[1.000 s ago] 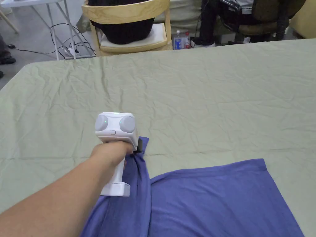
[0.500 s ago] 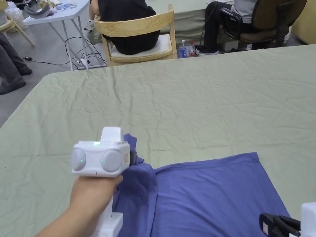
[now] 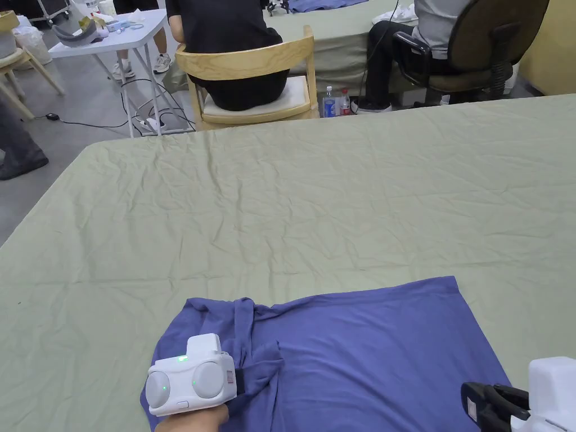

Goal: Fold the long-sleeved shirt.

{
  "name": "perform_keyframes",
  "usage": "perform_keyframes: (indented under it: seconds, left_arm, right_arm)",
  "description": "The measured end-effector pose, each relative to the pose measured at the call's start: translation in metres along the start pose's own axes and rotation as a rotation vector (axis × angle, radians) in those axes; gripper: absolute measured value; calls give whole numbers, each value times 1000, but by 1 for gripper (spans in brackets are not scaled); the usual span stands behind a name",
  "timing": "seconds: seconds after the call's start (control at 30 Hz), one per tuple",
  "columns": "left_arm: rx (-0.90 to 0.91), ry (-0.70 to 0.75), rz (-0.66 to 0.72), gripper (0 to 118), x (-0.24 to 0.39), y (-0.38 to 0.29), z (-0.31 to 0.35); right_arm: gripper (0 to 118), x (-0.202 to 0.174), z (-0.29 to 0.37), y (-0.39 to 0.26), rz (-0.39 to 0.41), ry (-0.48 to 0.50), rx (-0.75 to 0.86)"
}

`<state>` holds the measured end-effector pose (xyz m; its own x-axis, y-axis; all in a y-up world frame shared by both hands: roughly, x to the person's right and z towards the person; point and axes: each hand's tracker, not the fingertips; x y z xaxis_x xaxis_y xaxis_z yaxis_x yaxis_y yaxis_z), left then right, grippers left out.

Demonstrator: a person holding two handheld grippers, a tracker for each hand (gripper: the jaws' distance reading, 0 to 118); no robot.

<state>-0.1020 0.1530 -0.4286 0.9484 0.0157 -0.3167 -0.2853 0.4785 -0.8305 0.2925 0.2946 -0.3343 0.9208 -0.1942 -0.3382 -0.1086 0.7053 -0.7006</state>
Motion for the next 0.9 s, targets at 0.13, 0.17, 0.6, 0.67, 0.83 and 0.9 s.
perform_keyframes:
  seconds: [0.13,0.17,0.6,0.67,0.83,0.9]
  left_arm:
    - [-1,-20,-44,14,0,4,6]
    - [3,-23,-60,18,-1,7,10]
    - [71,-140,3,2,-58,-60,105]
    - [73,-112,-18,0,-63,-54,97]
    - [139,-143,12,118,-71,24,62]
    - [187,-114,50,110,-74,61,34]
  right_arm:
    - [2,4,-1,-1,-9,-7,-10]
    - [2,4,0,-1,-13,-5,-7]
    - [2,15,-27,-6,-40,0,-49]
    - [2,17,-36,-5,-55,-2,-61]
    - [2,20,-58,0,-69,6,-73]
    - [2,22,-65,3,-78,12,-78]
